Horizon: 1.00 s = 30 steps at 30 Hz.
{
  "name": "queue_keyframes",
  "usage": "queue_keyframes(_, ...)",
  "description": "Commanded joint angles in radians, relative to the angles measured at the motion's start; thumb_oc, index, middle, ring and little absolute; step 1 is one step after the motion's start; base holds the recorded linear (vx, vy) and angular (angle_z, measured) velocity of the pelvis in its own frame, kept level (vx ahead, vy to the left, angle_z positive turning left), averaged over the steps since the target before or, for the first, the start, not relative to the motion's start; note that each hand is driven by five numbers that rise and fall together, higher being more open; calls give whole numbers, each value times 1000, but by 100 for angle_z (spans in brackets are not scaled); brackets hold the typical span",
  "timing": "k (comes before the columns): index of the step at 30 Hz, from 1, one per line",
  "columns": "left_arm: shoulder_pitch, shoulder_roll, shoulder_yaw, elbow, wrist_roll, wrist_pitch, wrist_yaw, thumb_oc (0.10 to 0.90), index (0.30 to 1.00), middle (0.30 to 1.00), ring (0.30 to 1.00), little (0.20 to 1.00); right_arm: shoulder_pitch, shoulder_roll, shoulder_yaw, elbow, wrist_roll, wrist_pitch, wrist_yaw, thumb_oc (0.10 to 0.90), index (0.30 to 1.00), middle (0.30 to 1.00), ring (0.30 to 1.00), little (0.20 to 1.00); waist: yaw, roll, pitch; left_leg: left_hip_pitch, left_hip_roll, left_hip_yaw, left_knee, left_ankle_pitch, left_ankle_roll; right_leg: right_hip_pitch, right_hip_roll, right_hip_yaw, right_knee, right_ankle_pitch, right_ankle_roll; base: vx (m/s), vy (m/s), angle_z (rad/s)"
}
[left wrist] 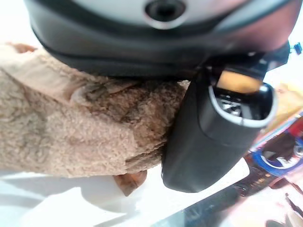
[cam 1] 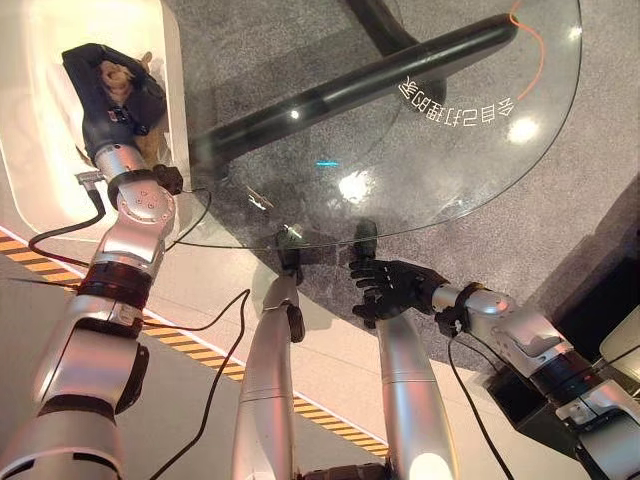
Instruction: Wipe the table with a cloth and put it in the basket.
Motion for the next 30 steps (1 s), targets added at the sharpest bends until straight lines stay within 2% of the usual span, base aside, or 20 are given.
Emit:
queue_keyframes(1, 15, 75, 58, 66, -83, 6, 42, 105, 305, 305, 305, 205, 35, 20, 45, -50, 77, -41, 4, 800, 900, 900, 900, 900, 9, -30, -24, 15, -55, 1, 20, -53, -20, 9, 74, 22, -44, 9, 20, 0, 0, 0)
queue_keyframes(2, 7, 76, 59, 81, -92, 7, 35, 144, 338, 338, 338, 244, 31, 23, 46, -46, 79, -44, 3, 800, 900, 900, 900, 900, 9, -30, -24, 14, -55, -1, 19, -53, -21, 9, 74, 21, -44, 10, 22, 0, 0, 0)
queue_keyframes(4, -2, 77, 58, 98, -104, 6, 33, 303, 474, 474, 474, 403, 29, 24, 47, -42, 80, -50, 5, 800, 900, 900, 900, 900, 8, -33, -24, 14, -56, -3, 19, -53, -22, 10, 75, 20, -45, 10, 23, 0, 0, 0)
queue_keyframes(5, -6, 78, 57, 104, -108, 10, 34, 325, 493, 493, 493, 425, 29, 26, 48, -41, 79, -52, 5, 800, 900, 900, 900, 900, 8, -35, -24, 14, -56, -4, 18, -54, -22, 10, 75, 19, -45, 10, 23, 0, 0, 0)
queue_keyframes(14, -43, 94, 61, 182, -205, 50, 31, 320, 488, 488, 488, 420, 28, 43, 53, -31, 83, -75, -10, 800, 900, 900, 900, 900, 10, -39, -24, 30, -60, -13, 10, -55, -23, 28, 68, 7, -55, 10, 28, 0, 0, 0)
queue_keyframes(15, -46, 96, 64, 196, -227, 42, 24, 385, 545, 545, 545, 485, 27, 46, 54, -30, 84, -77, -14, 800, 900, 900, 900, 900, 10, -40, -24, 32, -60, -14, 10, -56, -23, 31, 67, 5, -55, 10, 29, 0, 0, 0)
queue_keyframes(16, -46, 97, 70, 209, -243, 34, 3, 674, 792, 792, 792, 774, 29, 48, 57, -29, 85, -83, -22, 800, 900, 900, 900, 900, 10, -41, -24, 34, -60, -15, 11, -57, -23, 34, 66, 3, -55, 8, 29, 0, 0, 0)
queue_keyframes(17, -47, 97, 71, 213, -244, 37, -5, 800, 900, 900, 900, 900, 30, 49, 57, -29, 86, -85, -24, 800, 900, 900, 900, 900, 10, -41, -24, 35, -60, -15, 11, -58, -23, 35, 66, 2, -55, 8, 29, -8, -21, 3)
queue_keyframes(24, -56, 98, 59, 222, -254, 22, -36, 800, 900, 900, 900, 900, 30, 55, 63, -39, 93, -89, -37, 800, 900, 900, 900, 900, 14, -42, -24, 43, -61, -19, 4, -56, -20, 42, 64, -5, -52, 6, 30, -7, -19, 4)
queue_keyframes(30, -65, 115, 48, 193, -233, -23, -22, 800, 900, 900, 900, 900, 56, 59, 66, -51, 84, -103, -39, 800, 900, 900, 900, 900, 17, -43, -24, 63, -63, -21, 6, -65, -15, 62, 59, -10, -55, 3, 31, -1, -6, 0)
